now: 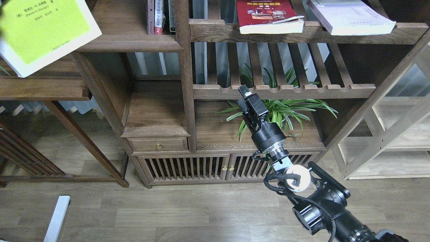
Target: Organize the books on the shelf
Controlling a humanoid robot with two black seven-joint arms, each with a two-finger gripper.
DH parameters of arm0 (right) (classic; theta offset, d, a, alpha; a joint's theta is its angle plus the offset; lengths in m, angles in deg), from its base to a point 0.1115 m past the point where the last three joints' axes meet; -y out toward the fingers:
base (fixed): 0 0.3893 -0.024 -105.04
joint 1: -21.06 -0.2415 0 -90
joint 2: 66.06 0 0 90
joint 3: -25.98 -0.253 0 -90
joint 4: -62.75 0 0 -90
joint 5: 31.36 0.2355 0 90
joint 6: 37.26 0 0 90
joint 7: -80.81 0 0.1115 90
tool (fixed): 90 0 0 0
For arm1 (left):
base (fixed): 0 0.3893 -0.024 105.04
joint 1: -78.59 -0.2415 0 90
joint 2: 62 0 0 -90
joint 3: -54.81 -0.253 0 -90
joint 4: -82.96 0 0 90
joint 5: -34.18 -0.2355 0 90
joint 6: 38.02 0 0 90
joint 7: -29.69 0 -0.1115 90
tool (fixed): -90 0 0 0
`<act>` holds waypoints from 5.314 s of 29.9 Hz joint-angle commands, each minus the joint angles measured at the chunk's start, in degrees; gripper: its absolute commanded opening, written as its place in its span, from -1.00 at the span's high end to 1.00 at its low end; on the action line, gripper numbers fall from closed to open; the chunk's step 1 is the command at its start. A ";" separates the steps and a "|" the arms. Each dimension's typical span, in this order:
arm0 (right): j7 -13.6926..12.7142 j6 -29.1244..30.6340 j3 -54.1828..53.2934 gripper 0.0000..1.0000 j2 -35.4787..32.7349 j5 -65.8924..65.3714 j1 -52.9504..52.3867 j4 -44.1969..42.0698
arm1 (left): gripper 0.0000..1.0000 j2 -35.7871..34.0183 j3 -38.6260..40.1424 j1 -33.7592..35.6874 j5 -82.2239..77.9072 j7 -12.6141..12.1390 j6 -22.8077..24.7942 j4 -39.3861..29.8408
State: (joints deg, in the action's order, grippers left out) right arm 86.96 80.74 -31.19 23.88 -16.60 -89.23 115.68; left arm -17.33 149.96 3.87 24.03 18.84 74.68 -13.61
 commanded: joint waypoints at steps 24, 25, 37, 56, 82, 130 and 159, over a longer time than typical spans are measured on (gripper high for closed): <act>0.09 0.00 1.89 -0.62 -3.10 -0.25 -1.68 0.59 | 0.99 4.28 -7.95 13.27 -15.23 -0.57 -18.04 0.33; 0.09 0.00 1.97 -0.62 -3.45 -0.25 -1.68 0.68 | 0.99 4.37 -8.92 14.24 -15.76 -0.57 -18.39 0.42; 0.18 0.00 1.45 -0.62 -8.73 -0.08 -0.01 1.91 | 0.97 5.51 -16.92 20.13 -20.69 -0.05 -25.68 1.12; 0.44 0.00 -2.51 -0.61 -10.14 0.45 -0.01 2.44 | 0.95 14.03 -30.72 39.37 -24.03 4.96 -25.69 22.91; 0.53 0.00 -2.77 -0.61 -9.61 1.33 -0.88 2.44 | 0.94 26.08 -41.62 56.87 -23.42 15.68 -19.80 55.87; 0.44 0.00 -4.44 -0.61 -10.05 1.68 -0.71 2.44 | 0.63 31.71 -51.55 58.99 -23.42 16.65 -20.15 60.62; 0.18 0.00 -5.15 -0.61 -10.49 1.77 -0.09 2.88 | 0.68 31.79 -52.08 59.51 -22.45 23.07 -20.42 63.08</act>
State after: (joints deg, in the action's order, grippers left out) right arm 87.23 80.74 -36.34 13.44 -14.83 -89.35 118.47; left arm 14.55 97.84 63.30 0.92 41.12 54.28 49.19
